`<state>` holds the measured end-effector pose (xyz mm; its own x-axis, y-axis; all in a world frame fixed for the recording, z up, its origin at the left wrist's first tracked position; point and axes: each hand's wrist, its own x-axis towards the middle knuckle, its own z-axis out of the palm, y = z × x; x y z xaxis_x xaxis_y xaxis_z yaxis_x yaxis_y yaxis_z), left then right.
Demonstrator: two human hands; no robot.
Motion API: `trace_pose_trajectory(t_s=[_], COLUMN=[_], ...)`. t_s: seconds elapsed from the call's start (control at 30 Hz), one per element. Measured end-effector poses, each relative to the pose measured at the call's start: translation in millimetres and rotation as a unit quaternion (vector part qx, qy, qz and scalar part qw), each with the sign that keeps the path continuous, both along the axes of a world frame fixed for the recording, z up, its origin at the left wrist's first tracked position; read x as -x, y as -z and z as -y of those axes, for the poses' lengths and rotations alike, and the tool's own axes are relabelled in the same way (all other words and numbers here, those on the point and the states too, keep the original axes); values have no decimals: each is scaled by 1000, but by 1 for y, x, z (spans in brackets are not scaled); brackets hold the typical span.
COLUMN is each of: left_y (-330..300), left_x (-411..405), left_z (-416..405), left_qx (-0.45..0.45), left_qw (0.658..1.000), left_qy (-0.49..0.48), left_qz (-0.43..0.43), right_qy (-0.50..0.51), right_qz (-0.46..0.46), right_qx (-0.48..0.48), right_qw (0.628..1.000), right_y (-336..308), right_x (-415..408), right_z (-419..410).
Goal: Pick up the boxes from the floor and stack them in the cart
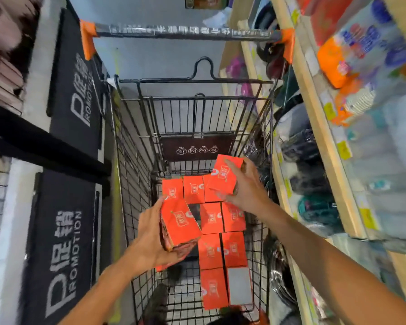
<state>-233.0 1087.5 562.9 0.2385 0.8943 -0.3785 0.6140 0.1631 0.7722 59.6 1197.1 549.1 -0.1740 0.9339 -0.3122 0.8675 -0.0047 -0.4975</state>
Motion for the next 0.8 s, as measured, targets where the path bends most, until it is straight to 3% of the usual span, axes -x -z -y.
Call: trace_pose_trajectory(t_s=[0.2,0.8], left_y=[2,24], left_x=[1,-34], left_z=[-4,-36], left_qx=[9,48], left_qw=[1000,998], left_qy=[8,35], left_qz=[9,7], right_qy=[-31,-152], right_qz=[206,327], right_qx=[41,22], right_qw=[977,932], right_y=[51,65], right_x=[-18,-31], right_z=[-12,-27])
